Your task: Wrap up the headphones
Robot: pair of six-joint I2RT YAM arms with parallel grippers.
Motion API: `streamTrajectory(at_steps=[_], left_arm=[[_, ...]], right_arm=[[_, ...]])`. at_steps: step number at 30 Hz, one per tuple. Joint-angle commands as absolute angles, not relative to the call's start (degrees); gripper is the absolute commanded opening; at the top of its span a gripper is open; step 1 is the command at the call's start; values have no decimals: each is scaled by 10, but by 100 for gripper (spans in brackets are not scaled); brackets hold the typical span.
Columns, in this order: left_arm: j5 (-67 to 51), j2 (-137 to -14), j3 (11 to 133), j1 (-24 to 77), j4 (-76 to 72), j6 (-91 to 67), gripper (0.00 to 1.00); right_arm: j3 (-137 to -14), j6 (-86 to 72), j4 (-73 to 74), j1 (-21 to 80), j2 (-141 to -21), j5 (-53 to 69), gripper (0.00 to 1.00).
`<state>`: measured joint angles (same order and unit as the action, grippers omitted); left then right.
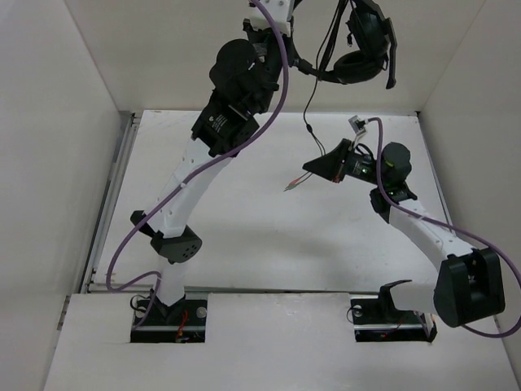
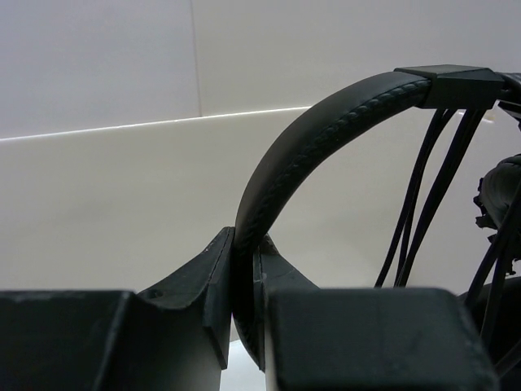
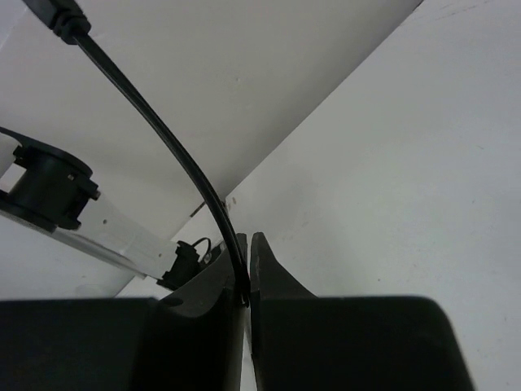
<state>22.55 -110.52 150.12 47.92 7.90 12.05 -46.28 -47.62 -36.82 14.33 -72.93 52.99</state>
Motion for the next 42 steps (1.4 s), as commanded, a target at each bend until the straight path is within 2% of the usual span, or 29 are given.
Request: streamTrajectory(at_steps=[1, 4, 9, 15, 19, 25, 34, 42], left_arm=[[268, -1102, 1529, 469, -14, 130, 1], [282, -1113, 1524, 456, -24, 133, 1], [295, -1130, 1513, 447, -25, 134, 1], [309, -1135, 1454, 425, -42, 156, 1], [310, -1130, 1403, 414, -47, 165, 1], [306, -1106, 1296, 425, -39, 177, 1], [271, -1038, 1145, 460, 45, 150, 1], [229, -971, 1093, 483, 92, 114, 0]], right_arm=[[-505, -383, -296, 151, -695, 527, 1], [-527, -286, -184, 168, -684, 504, 1], [-622, -28, 70, 237, -694, 404, 1], [-747, 160, 212, 276, -706, 289, 1], [-842, 329, 293, 287, -718, 161, 1], [-917, 476, 291, 284, -732, 13, 1], [-873, 644, 157, 265, -739, -130, 1], [-835, 608, 81, 188, -742, -112, 2]])
